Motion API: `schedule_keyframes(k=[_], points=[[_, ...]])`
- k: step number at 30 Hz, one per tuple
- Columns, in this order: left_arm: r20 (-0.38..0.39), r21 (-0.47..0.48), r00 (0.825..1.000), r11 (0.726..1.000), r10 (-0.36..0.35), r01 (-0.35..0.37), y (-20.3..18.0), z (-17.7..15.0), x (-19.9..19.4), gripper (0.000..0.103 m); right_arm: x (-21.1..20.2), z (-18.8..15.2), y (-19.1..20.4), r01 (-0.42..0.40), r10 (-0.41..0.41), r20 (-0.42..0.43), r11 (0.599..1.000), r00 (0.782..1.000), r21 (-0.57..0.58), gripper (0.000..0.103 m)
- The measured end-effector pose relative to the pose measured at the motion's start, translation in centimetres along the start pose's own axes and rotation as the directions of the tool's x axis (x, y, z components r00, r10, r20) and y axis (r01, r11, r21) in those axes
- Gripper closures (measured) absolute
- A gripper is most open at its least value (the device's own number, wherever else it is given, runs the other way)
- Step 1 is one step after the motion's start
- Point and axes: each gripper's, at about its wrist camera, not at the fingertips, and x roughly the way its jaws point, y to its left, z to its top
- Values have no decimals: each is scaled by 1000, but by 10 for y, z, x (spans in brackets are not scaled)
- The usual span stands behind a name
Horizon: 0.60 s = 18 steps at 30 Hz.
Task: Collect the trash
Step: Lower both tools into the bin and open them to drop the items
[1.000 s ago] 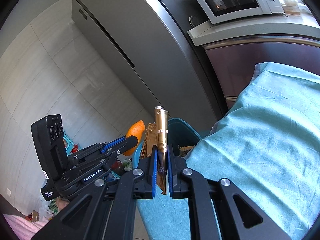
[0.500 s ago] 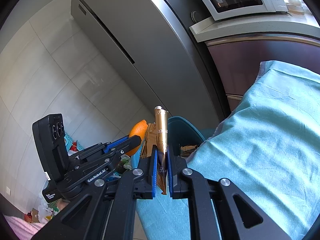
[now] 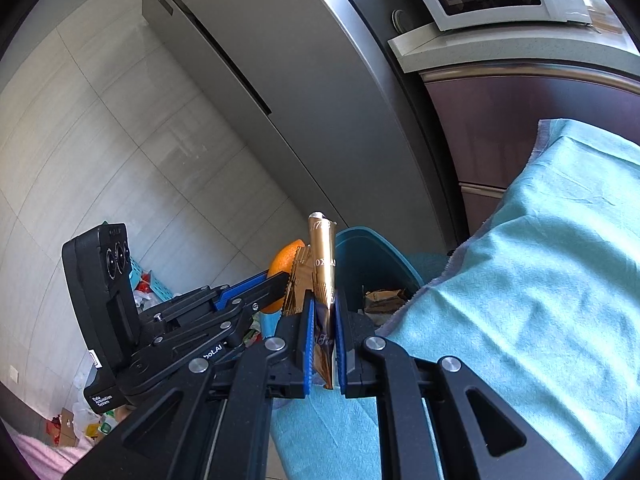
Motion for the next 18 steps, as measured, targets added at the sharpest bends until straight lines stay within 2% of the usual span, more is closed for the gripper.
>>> schedule_keyframes(k=[18], points=[[-42, -41, 999, 999, 31, -33, 11, -5, 25, 87, 24, 2, 9, 23, -24, -47, 1000, 999, -17, 95]])
